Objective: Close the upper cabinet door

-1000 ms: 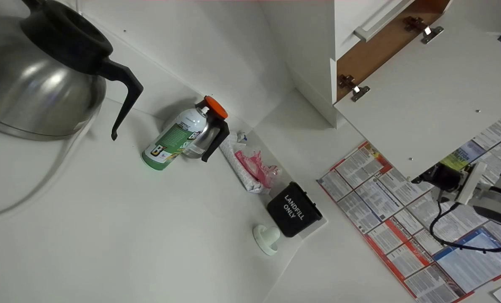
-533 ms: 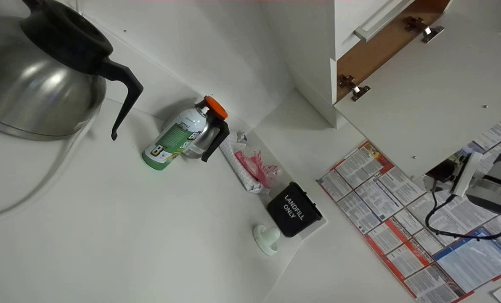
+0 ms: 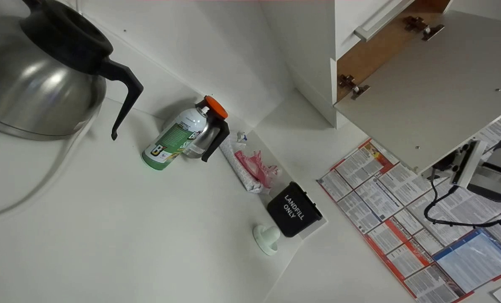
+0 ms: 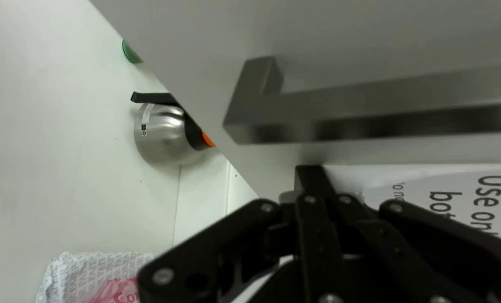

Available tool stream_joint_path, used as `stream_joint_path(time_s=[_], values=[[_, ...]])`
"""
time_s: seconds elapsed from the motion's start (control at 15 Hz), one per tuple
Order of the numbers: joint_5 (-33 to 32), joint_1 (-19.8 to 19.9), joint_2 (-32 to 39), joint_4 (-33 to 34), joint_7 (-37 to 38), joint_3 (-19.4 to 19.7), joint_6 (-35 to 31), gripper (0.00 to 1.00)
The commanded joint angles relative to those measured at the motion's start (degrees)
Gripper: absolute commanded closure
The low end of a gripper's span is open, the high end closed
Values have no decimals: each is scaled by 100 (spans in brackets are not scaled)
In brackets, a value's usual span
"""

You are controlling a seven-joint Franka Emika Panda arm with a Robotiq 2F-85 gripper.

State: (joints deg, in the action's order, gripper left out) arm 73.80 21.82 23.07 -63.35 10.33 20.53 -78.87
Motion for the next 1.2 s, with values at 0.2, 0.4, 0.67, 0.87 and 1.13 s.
stream_joint_path(time_s=[0.2,0.4,0.67,0.87,1.13], values=[[-143,-565,-459,-642,-676,-186,111,100],[-261,-915,-609,-967,-1630,-220,-103,100],[-482,-1503,-850,-1560,-3143,-285,-1024,100],[-419,-1940,-1005,-2002,-4099,-406,-1974,100],[-406,-1967,-1287,-2627,-4908,-1207,-3243,100]])
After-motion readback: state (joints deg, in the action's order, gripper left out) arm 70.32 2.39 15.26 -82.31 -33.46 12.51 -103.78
